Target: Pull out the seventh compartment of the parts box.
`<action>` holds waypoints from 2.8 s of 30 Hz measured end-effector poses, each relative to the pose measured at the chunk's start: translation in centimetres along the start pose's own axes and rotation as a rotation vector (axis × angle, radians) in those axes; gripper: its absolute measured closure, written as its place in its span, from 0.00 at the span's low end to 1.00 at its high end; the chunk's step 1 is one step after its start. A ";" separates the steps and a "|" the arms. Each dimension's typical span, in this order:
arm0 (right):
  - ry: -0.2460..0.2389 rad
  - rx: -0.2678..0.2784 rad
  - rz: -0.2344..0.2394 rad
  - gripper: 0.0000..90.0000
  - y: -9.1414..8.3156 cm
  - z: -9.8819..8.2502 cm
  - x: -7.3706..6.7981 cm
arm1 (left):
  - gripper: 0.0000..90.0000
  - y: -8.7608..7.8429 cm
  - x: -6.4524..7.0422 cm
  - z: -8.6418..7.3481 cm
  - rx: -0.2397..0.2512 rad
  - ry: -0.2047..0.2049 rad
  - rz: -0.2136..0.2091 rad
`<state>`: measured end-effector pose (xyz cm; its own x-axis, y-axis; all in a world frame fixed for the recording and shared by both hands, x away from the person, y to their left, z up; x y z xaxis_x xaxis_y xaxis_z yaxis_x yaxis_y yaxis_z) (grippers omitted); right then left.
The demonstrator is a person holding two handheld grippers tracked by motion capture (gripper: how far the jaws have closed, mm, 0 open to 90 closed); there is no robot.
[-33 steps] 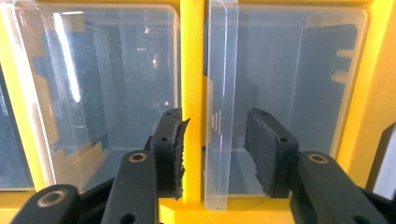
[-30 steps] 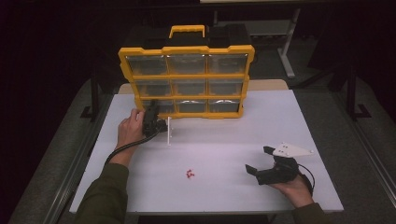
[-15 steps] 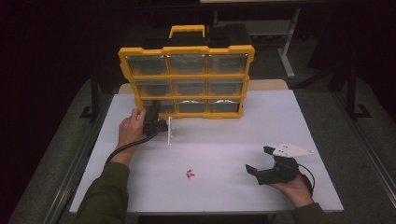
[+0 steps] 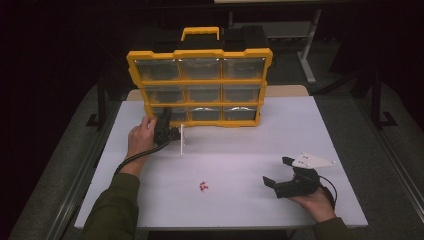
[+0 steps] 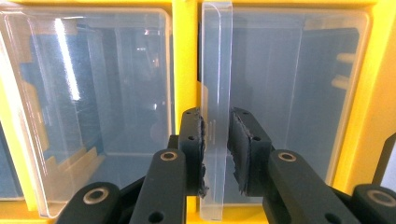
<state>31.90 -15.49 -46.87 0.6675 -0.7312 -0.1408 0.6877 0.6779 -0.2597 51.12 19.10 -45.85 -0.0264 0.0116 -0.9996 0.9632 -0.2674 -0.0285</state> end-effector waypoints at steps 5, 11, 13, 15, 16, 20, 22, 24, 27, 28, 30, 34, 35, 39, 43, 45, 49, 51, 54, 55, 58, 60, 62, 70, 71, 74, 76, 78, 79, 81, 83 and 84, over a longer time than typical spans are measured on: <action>-0.001 -0.003 0.001 0.00 0.0 0.0 0.0 | 0.87 0.1 -0.1 0.1 -0.009 0.004 0.004; 0.000 -0.002 0.000 0.00 0.0 0.0 0.0 | 0.88 0.1 -0.1 0.1 -0.017 -0.002 0.010; -0.001 -0.002 0.001 0.00 0.0 0.0 0.0 | 0.88 0.1 -0.1 0.1 -0.020 -0.002 0.010; -0.001 -0.002 0.001 0.00 0.0 0.0 0.0 | 0.89 0.1 0.0 0.2 -0.022 -0.003 0.018; -0.001 -0.001 0.001 0.00 0.0 0.0 0.0 | 0.89 0.0 0.0 0.2 -0.026 -0.003 0.023; 0.000 -0.002 0.000 0.00 0.0 0.0 0.0 | 0.89 0.0 -0.1 0.2 -0.032 -0.007 0.021; -0.001 -0.001 0.001 0.00 0.0 0.0 0.0 | 0.89 -0.1 -0.1 0.2 -0.032 -0.006 0.019; -0.002 -0.002 0.001 0.00 0.0 0.0 0.0 | 0.89 -0.2 -0.1 0.2 -0.035 -0.008 0.017; -0.002 0.000 0.000 0.00 0.0 0.0 -0.1 | 0.89 -0.3 -0.1 0.3 -0.035 -0.005 0.017; -0.001 -0.001 0.000 0.00 0.0 0.0 -0.1 | 0.89 -0.3 -0.1 0.3 -0.034 -0.006 0.017; -0.001 -0.001 -0.001 0.00 0.0 0.0 -0.1 | 0.89 -0.4 -0.2 0.4 -0.037 0.000 0.016; -0.002 -0.001 -0.001 0.00 0.0 0.0 0.0 | 0.89 -0.6 -0.2 0.4 -0.037 0.001 0.010; -0.003 -0.002 -0.001 0.00 0.0 0.0 0.0 | 0.89 -0.6 -0.2 0.4 -0.036 -0.001 0.007; -0.003 -0.001 -0.001 0.00 0.0 0.0 0.0 | 0.89 -0.8 -0.2 0.5 -0.036 -0.004 0.002; -0.006 -0.003 -0.001 0.00 0.0 0.0 0.0 | 0.89 -1.1 -0.2 0.5 -0.036 -0.003 -0.003; -0.008 -0.003 0.000 0.00 0.0 0.0 0.0 | 0.89 -1.2 -0.2 0.6 -0.038 -0.004 -0.005; -0.007 -0.003 -0.002 0.00 0.0 0.0 0.0 | 0.89 -1.5 -0.2 0.6 -0.040 -0.003 -0.007; -0.007 -0.003 -0.002 0.00 0.0 0.0 0.0 | 0.89 -1.6 -0.2 0.7 -0.040 -0.001 -0.007; -0.006 -0.004 -0.003 0.00 0.0 -0.1 0.0 | 0.89 -1.7 -0.2 0.7 -0.038 -0.006 -0.011; -0.007 -0.004 -0.002 0.00 0.0 -0.1 0.0 | 0.89 -1.8 -0.2 0.7 -0.039 -0.004 -0.011; -0.006 -0.004 -0.002 0.00 0.0 -0.1 -0.1 | 0.89 -1.9 -0.2 0.8 -0.039 -0.003 -0.013; -0.007 -0.004 -0.002 0.00 0.0 -0.1 0.0 | 0.89 -2.0 -0.2 0.8 -0.039 -0.004 -0.013; -0.006 -0.004 -0.002 0.00 0.1 -0.1 0.0 | 0.89 -2.1 -0.2 0.8 -0.038 -0.004 -0.012; -0.006 -0.003 -0.003 0.00 0.0 -0.1 0.0 | 0.89 -2.6 -0.2 0.9 -0.041 -0.001 -0.011; -0.007 -0.003 -0.003 0.00 0.0 -0.1 0.0 | 0.89 -2.7 -0.2 0.9 -0.041 -0.002 -0.010; -0.005 -0.004 -0.004 0.00 0.0 -0.1 0.0 | 0.89 -3.0 -0.2 1.0 -0.041 -0.001 -0.005; -0.007 -0.002 -0.004 0.00 0.0 -0.1 0.0 | 0.89 -3.2 -0.2 1.0 -0.046 0.001 -0.007; -0.009 -0.001 -0.005 0.00 0.0 0.0 0.0 | 0.89 -3.4 -0.2 1.0 -0.042 0.001 -0.006; -0.009 -0.001 -0.005 0.00 0.0 0.0 0.0 | 0.89 -3.5 -0.2 1.0 -0.041 0.002 -0.006; -0.009 0.000 -0.005 0.00 0.0 0.0 0.0 | 0.89 -3.8 -0.1 1.1 -0.042 0.003 -0.002; -0.009 0.000 -0.005 0.00 0.0 0.0 0.0 | 0.89 -4.0 -0.1 1.2 -0.046 0.000 0.002; -0.009 -0.001 -0.005 0.00 0.0 0.0 0.0 | 0.89 -4.1 -0.1 1.2 -0.050 0.001 0.002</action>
<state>31.93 -15.47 -46.92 0.6663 -0.7341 -0.1311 0.6912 0.6739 -0.2610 46.83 19.02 -45.67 -0.0239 0.0120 -0.9996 0.9754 -0.2187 -0.0260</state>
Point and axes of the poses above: each handheld gripper's, and its own axes: y roughly forward along the jaws, z roughly out of its top, x roughly to its right, the point moved 9 cm from there along y, roughly forward along the jaws, and after that the axes turned 13 degrees about x, right-handed, at the moved point
